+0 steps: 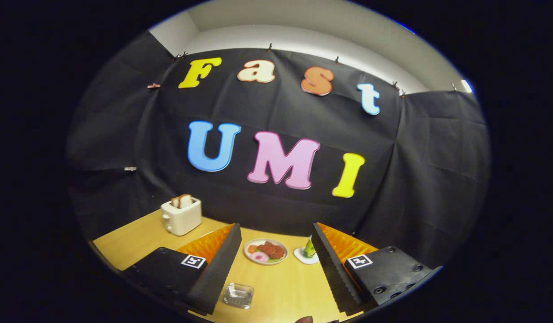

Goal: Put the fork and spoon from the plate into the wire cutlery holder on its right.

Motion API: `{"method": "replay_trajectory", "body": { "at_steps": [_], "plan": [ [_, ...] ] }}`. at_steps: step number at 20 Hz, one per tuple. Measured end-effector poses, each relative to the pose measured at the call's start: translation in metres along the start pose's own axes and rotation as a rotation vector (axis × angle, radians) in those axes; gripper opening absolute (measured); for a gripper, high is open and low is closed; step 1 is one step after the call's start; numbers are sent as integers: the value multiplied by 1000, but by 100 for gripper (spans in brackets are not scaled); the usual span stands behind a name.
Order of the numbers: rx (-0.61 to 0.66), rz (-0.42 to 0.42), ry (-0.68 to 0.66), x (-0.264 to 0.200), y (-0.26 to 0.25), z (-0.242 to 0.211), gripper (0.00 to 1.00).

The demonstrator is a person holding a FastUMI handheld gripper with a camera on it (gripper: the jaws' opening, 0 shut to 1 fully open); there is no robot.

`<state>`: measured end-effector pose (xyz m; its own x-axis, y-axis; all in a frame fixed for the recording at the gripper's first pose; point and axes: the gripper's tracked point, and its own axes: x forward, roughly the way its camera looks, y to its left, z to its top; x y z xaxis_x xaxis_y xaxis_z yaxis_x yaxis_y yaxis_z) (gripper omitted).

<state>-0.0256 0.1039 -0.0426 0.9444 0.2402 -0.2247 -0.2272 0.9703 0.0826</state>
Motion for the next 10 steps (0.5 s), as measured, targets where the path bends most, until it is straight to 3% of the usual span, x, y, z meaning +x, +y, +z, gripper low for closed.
{"method": "replay_trajectory", "body": {
  "at_steps": [4, 10],
  "plan": [
    [56, 147, 306, 3, 75, -76, 98],
    [119, 285, 704, 17, 177, -208, 91]
  ]
}}
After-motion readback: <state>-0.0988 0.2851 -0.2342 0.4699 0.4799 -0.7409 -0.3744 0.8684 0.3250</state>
